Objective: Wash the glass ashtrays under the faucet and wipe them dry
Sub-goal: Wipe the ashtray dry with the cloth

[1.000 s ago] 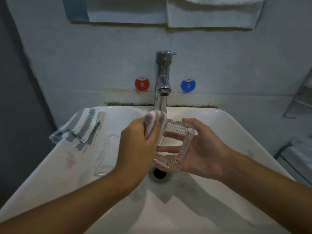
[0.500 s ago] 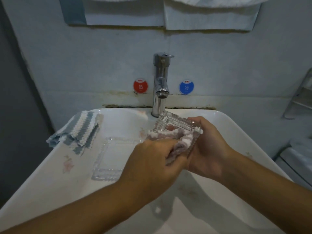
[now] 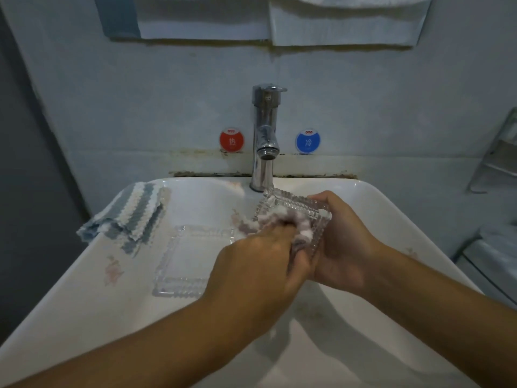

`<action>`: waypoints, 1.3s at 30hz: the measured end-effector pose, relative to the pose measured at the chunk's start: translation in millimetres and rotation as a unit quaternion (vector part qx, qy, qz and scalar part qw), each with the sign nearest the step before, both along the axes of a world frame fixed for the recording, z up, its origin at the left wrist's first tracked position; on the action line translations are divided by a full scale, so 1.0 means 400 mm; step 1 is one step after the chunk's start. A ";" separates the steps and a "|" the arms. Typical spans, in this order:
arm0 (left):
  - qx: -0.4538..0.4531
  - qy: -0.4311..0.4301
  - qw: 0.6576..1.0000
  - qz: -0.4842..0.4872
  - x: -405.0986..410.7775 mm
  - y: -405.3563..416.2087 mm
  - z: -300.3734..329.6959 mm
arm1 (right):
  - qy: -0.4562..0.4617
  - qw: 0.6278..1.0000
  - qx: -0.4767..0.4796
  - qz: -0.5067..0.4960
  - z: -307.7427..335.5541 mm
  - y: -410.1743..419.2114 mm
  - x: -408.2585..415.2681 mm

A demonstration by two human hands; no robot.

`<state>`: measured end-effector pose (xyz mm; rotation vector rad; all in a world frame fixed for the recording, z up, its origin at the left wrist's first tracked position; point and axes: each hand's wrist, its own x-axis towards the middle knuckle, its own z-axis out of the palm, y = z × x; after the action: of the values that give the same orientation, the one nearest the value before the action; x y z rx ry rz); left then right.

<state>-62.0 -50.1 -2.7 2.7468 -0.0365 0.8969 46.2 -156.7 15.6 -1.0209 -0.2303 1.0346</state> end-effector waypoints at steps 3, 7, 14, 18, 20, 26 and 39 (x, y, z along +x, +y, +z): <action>0.016 -0.015 0.999 0.036 0.004 -0.014 -0.003 | 0.004 1.000 0.025 -0.007 0.004 0.008 -0.005; 0.031 -0.030 0.999 -0.011 -0.009 -0.004 0.007 | 0.015 0.999 0.037 -0.024 0.003 0.004 -0.003; 0.097 -0.039 0.994 0.015 -0.002 0.042 0.016 | -0.028 0.999 0.016 0.007 0.012 0.003 0.003; 0.072 -0.050 0.995 -0.057 -0.006 0.021 -0.010 | -0.020 1.000 -0.016 -0.001 -0.005 0.007 -0.004; -0.004 -0.053 0.996 -0.072 -0.002 0.022 -0.016 | -0.011 1.000 -0.012 -0.002 -0.007 0.009 -0.002; -0.369 0.029 0.918 -0.146 0.016 -0.004 0.011 | -0.041 0.999 -0.005 -0.029 -0.024 0.007 -0.001; 0.104 0.010 0.994 -0.012 0.001 0.043 -0.011 | -0.035 0.999 -0.035 -0.023 -0.012 0.000 0.008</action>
<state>-61.5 -33.0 -7.2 2.9390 -0.1671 0.9070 49.3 -156.8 10.7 -1.1215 -0.2278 0.9731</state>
